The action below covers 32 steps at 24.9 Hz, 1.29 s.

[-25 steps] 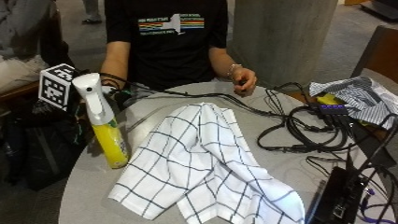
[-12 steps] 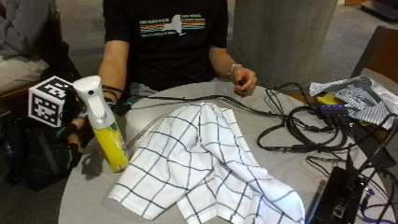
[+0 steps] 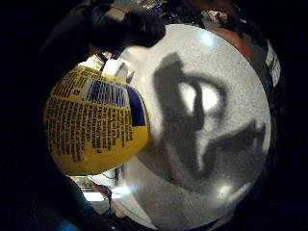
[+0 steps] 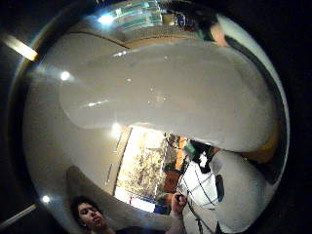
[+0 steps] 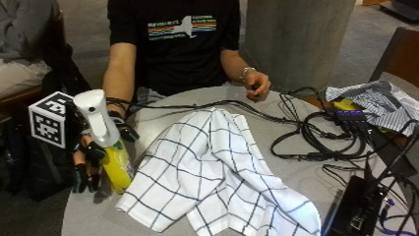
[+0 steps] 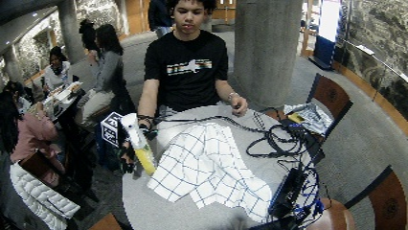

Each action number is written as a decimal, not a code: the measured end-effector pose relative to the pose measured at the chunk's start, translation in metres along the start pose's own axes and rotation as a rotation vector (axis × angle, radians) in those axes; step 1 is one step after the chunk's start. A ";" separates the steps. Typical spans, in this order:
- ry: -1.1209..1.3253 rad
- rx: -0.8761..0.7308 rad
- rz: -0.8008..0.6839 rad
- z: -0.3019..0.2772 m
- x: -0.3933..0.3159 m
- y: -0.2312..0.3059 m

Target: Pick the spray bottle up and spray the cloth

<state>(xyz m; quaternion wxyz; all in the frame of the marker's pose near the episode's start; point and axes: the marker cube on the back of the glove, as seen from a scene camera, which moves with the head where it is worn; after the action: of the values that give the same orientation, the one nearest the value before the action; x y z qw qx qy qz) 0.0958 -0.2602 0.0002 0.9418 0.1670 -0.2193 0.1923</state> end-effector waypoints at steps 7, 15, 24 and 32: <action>0.080 -0.132 -0.067 -0.010 -0.023 0.005; 0.320 -0.529 -0.060 -0.016 -0.073 0.019; 0.593 -0.765 -0.008 0.003 -0.086 0.028; 0.729 -0.893 0.033 0.009 -0.086 0.029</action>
<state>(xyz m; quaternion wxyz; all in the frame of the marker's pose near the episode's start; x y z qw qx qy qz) 0.0086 -0.2636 -0.0266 0.9327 -0.3273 0.0569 0.1407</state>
